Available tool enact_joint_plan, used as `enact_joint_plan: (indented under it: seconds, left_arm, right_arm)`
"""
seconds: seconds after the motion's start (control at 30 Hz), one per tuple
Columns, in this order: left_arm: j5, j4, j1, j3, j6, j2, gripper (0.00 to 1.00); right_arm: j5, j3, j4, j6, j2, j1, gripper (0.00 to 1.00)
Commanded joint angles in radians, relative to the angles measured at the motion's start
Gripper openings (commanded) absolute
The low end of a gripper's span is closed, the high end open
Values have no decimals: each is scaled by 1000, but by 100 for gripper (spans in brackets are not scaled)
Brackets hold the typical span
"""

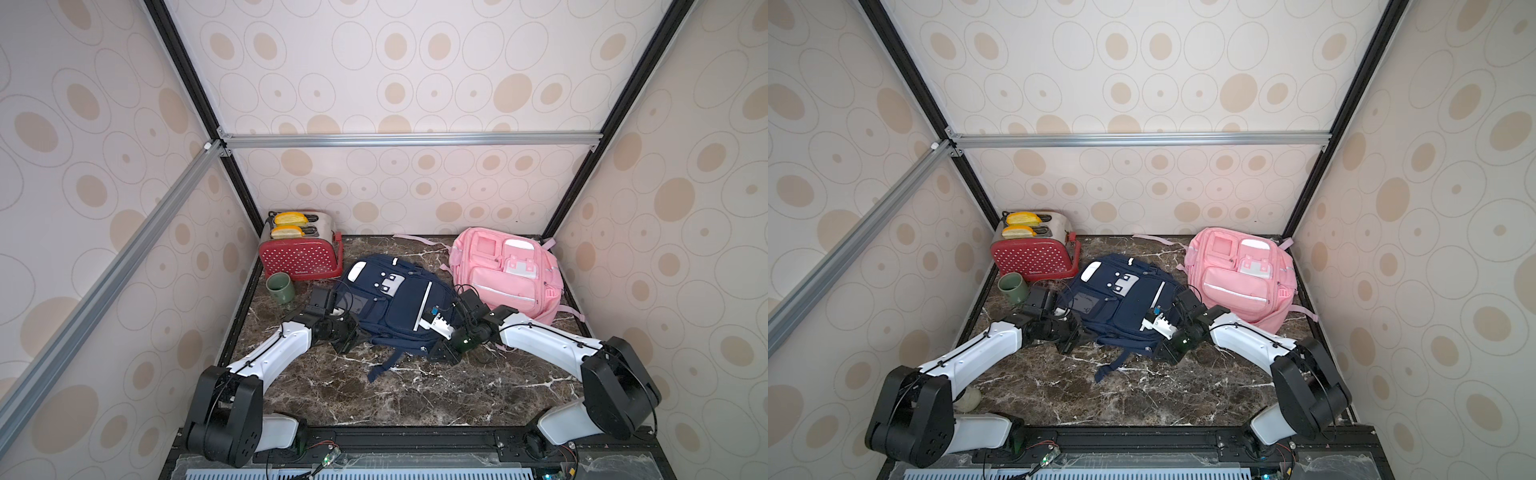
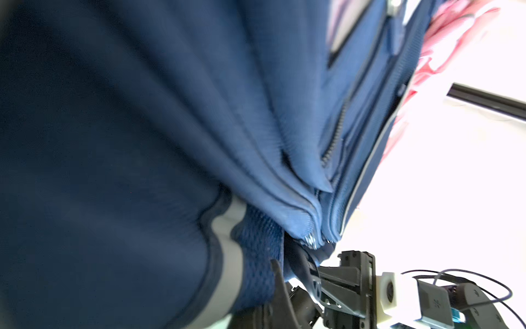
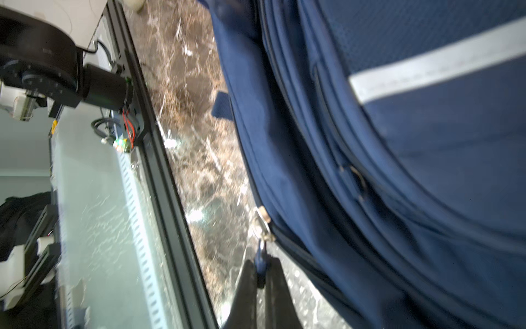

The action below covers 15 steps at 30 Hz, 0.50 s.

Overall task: Zip up the backpack
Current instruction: Zip the zipper on the backpack.

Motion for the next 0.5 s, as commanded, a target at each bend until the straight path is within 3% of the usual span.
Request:
enact_joint_plan:
  seconds: [0.0,0.23,0.47]
  left_arm:
    - [-83,-52,17,-23,74,-21,0]
    - [-138,-116,76,-32,192,27,0]
    - [-233,-179,112,44,283,96,0]
  right_arm:
    - [-32,-43,-141,-23,-63,-1,0]
    - [-43,-69,-121,39,-112,55,0]
    - [-65,-80,-77,91,-98,190,0]
